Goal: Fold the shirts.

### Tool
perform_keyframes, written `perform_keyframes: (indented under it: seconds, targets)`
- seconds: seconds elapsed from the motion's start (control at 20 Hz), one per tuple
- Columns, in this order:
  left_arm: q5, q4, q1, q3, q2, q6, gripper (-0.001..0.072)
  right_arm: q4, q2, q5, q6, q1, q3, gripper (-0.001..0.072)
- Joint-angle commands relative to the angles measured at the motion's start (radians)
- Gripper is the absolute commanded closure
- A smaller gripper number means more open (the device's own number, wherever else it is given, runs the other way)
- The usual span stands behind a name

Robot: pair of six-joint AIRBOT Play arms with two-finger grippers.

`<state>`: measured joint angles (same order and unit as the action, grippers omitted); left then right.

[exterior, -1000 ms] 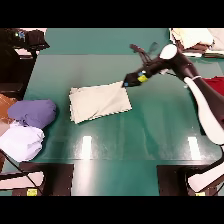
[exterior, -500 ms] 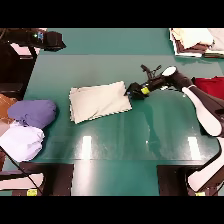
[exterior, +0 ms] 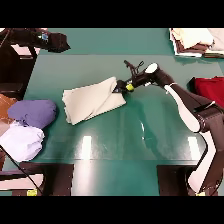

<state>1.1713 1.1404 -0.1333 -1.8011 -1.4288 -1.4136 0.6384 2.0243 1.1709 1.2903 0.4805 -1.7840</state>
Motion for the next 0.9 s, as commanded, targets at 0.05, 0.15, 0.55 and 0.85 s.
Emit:
perform_keyframes:
  seconds: [0.05, 0.15, 0.55, 0.85]
  targets:
    - [-0.005, 0.005, -0.088, 0.000, -0.001, 0.009, 0.0680, 0.149, -0.095, 0.023, 0.052, -0.134, -0.060, 0.0689]
    - [-0.011, 0.005, -0.136, 0.000, -0.001, 0.020, 0.0680, 0.240, -0.172, 0.044, 0.092, -0.249, -0.059, 0.0689]
    - [-0.031, 0.004, -0.203, 0.000, 0.000, 0.014, 0.0680, 0.392, -0.397, 0.047, 0.203, -0.800, -0.060, 0.0688]
    - [-0.039, 0.004, -0.203, 0.000, -0.001, -0.008, 0.0680, 0.293, -0.404, -0.025, 0.202, -1.027, -0.061, 0.0688]
